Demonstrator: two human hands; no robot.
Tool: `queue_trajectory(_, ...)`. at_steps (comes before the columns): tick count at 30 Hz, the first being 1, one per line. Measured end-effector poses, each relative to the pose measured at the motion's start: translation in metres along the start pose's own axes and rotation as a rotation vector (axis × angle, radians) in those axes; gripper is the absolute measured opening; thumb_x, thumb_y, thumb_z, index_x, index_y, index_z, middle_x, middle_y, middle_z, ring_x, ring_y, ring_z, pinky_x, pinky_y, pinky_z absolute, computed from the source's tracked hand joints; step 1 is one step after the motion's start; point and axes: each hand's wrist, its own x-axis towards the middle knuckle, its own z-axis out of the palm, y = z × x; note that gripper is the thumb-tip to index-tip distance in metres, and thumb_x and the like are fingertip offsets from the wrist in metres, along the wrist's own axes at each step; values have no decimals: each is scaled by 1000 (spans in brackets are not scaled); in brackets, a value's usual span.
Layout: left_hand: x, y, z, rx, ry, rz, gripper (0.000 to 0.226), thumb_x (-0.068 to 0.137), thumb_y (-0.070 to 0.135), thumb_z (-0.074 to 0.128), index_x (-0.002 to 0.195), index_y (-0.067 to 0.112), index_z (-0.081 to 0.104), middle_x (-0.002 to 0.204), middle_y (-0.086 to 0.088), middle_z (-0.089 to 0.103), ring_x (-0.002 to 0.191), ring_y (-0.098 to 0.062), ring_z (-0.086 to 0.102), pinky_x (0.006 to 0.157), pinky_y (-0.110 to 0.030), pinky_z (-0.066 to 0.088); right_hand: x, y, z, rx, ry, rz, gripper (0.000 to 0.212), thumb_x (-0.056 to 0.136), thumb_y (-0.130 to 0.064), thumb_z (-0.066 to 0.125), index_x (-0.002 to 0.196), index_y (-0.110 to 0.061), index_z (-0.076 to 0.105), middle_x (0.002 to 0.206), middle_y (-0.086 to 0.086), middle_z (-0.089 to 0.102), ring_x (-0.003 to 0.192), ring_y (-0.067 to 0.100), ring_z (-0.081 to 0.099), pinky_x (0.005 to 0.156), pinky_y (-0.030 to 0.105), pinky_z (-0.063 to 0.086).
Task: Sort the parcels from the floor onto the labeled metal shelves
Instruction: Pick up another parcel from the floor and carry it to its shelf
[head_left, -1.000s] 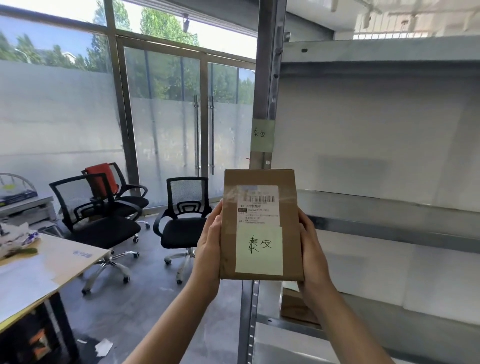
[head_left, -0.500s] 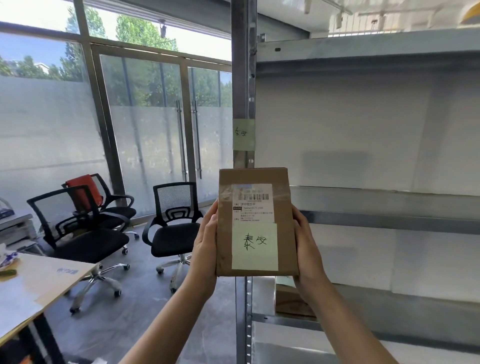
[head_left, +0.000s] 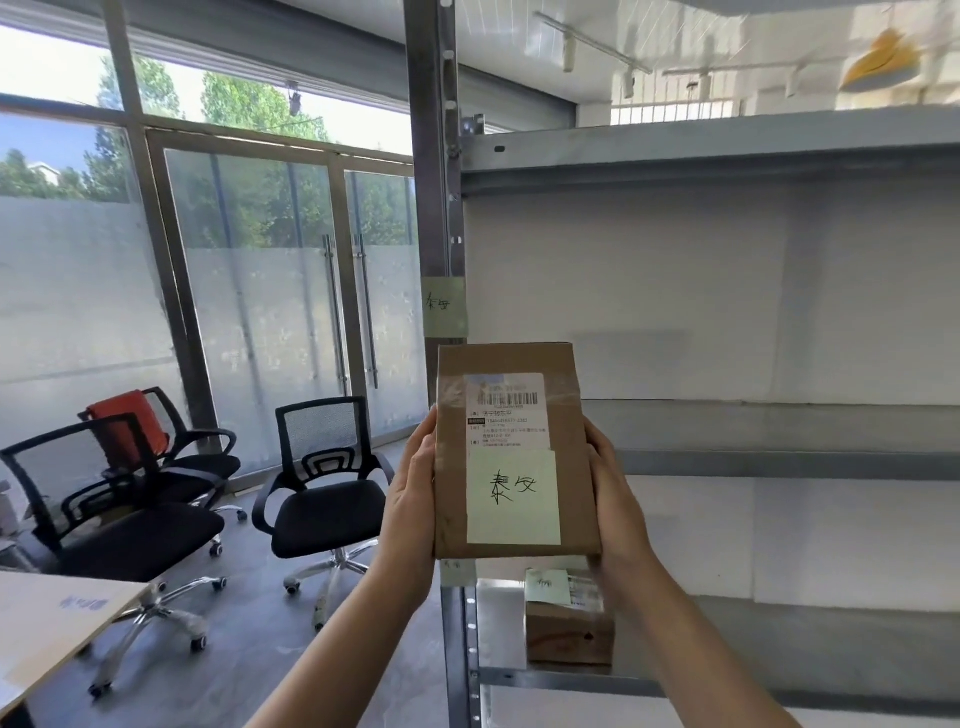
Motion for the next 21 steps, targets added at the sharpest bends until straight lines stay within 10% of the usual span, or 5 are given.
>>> queue_trajectory(6,15,-3,24,-19,-85,-21,44,108,21,28,141,41,51,118,-2,74,100,-22,74,74,-39,62,8,-21,-25,-29,16,-25,30,103,-39,45,129,-48,59,117,-7,75,104,13,73,84,36,57)
queue_trajectory(21,71,1,51,-52,-236,-89,45,105,29,38,141,55,46,142,0,59,131,-28,55,90,-52,57,60,-60,-42,-42,-35,16,29,102,-38,47,119,-32,69,105,-4,79,92,12,76,81,33,55)
